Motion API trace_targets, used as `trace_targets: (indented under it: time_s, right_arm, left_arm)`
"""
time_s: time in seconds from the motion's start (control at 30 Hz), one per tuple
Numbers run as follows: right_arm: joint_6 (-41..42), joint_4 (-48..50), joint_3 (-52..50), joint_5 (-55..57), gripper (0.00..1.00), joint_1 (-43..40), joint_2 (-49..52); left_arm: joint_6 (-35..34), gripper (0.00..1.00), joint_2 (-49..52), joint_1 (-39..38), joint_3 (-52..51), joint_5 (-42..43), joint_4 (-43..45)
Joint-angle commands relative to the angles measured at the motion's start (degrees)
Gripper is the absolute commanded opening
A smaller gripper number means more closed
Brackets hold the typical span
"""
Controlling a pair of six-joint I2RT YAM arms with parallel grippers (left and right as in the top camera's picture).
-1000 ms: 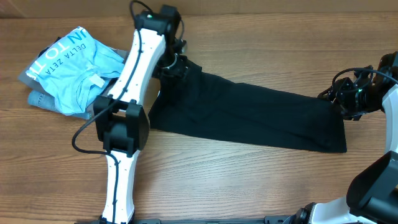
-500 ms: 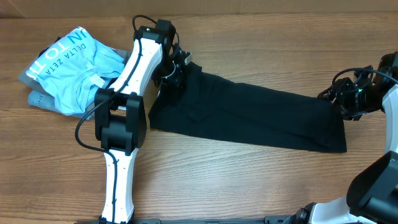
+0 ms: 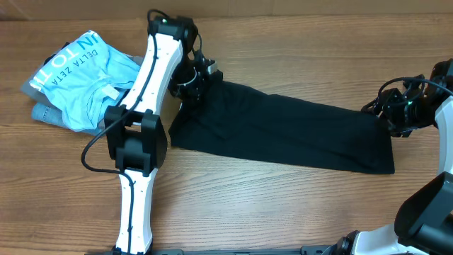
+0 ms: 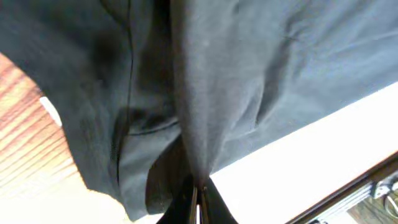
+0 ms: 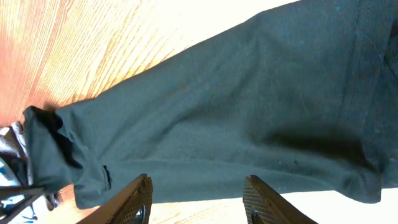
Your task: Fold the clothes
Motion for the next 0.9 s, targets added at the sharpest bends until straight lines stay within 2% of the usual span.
trace_targets:
  time_s: [0.0,0.33,0.63,0.87]
  right_arm:
    - [-0.7,0.2,0.4,0.1,0.51,0.3,-1.0]
    - [-0.7,-0.4,0.4,1.5,0.52,0.3,-1.0]
    - [-0.7,-0.2,0.4,1.5,0.52,0.3,-1.0]
    - [-0.7,-0.2,0.4,2.5,0.53,0.3,-1.0]
  left_arm:
    - [0.3,0.04,0.0,0.4,4.6,1.5,-2.2]
    - [-5.1,0.04,0.0,0.3,2.3,-0.5,-2.2]
    - [-6.9,0.04,0.0,-2.0,-9.4,1.1,-2.2]
    - [-11.9,0.04,0.0,-2.5,-12.8,-5.8,-2.2]
